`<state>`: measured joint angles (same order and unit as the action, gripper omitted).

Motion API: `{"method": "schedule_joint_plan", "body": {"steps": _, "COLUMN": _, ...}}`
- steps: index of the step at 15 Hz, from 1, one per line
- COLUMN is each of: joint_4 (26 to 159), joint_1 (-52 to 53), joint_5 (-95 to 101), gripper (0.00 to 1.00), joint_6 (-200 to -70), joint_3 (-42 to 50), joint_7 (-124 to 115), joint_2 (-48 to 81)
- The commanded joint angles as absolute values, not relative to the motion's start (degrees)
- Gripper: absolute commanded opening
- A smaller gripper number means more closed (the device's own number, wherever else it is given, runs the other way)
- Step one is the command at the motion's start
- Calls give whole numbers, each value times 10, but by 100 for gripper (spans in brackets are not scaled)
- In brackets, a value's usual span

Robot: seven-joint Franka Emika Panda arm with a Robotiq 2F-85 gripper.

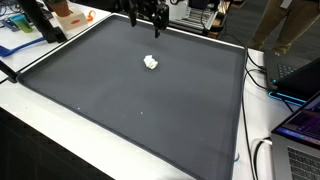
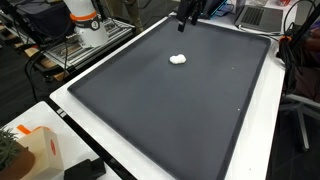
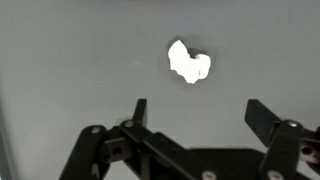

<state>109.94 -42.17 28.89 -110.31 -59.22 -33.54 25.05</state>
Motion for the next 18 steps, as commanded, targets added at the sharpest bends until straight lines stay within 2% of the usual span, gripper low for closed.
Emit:
{"method": "schedule_joint_plan", "body": {"steps": 1, "joint_4": 956, "joint_1": -319, "joint_5": 316, "gripper": 100, "joint_6": -1040, "joint_3": -518, "joint_7": -403, "joint_2": 367}}
{"method": "schedule_joint_plan", "body": {"steps": 2, "joint_4": 933, "joint_1": -257, "joint_5": 256, "gripper": 100, "joint_6": -1057, "joint_3": -432, "joint_7": -384, "joint_2": 342}}
{"method": "schedule_joint_plan", "body": {"steps": 3, "joint_4": 1004, "joint_1": -247, "joint_5": 212, "gripper": 100, "joint_6": -1106, "joint_3": -400, "joint_7": -333, "joint_2": 268}}
{"method": "schedule_joint_plan", "body": {"steps": 5, "joint_4": 959, "joint_1": -194, "joint_5": 196, "gripper": 100, "joint_6": -1103, "joint_3": -338, "joint_7": -336, "joint_2": 293}}
{"method": "schedule_joint_plan", "body": {"steps": 18, "joint_4": 920, "joint_1": -163, "joint_5": 174, "gripper": 100, "joint_6": -1085, "joint_3": -306, "joint_7": -327, "joint_2": 310}}
